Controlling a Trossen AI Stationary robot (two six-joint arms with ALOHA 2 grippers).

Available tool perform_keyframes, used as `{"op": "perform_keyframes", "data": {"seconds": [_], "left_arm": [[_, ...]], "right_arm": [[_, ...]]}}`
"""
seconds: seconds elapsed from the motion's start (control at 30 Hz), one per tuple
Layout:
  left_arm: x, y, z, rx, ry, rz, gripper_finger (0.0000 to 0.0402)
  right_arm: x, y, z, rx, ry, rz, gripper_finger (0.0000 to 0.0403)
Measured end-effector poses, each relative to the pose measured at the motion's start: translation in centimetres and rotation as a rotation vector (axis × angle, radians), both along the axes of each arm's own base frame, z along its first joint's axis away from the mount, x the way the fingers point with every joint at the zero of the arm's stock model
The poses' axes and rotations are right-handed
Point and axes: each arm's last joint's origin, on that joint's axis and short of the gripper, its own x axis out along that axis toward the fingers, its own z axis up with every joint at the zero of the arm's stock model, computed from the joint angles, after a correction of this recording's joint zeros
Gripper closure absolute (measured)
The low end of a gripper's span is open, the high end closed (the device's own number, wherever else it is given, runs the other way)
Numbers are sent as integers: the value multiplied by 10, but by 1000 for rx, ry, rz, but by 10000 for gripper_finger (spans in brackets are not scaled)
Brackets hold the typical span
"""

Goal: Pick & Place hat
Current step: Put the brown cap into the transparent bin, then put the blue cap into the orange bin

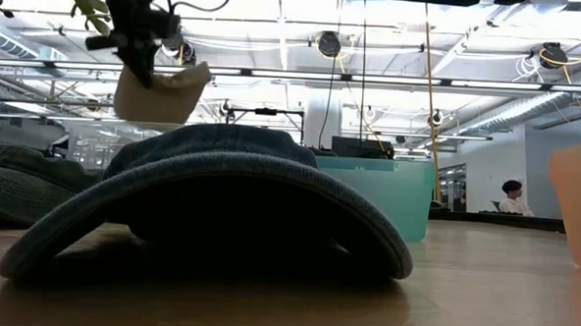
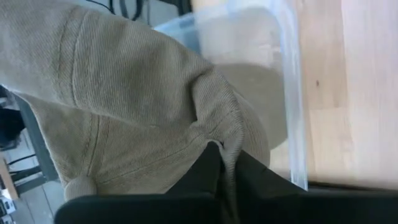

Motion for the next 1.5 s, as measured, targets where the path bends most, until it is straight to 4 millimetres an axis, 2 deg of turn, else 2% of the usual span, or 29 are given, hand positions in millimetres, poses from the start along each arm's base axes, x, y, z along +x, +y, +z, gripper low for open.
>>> {"op": "perform_keyframes", "data": {"seconds": [0.1,0.3,0.5,0.73,1.0,1.27,1.5], "left_arm": [[0,2,-10,-14,24,-3,394],[1,5,-17,3,18,-16,383],[-3,9,-27,-9,54,-11,395],[-5,9,-41,-43,81,7,376],[-5,12,-48,-37,59,35,394],[-9,12,-62,-87,51,123,309],[-2,9,-61,-73,13,118,253]], "right_arm": [[0,0,0,0,0,0,360],[0,0,0,0,0,0,360],[0,0,0,0,0,0,360],[0,0,0,0,0,0,360],[0,0,0,0,0,0,360],[0,0,0,0,0,0,360],[0,0,0,0,0,0,360]]}}
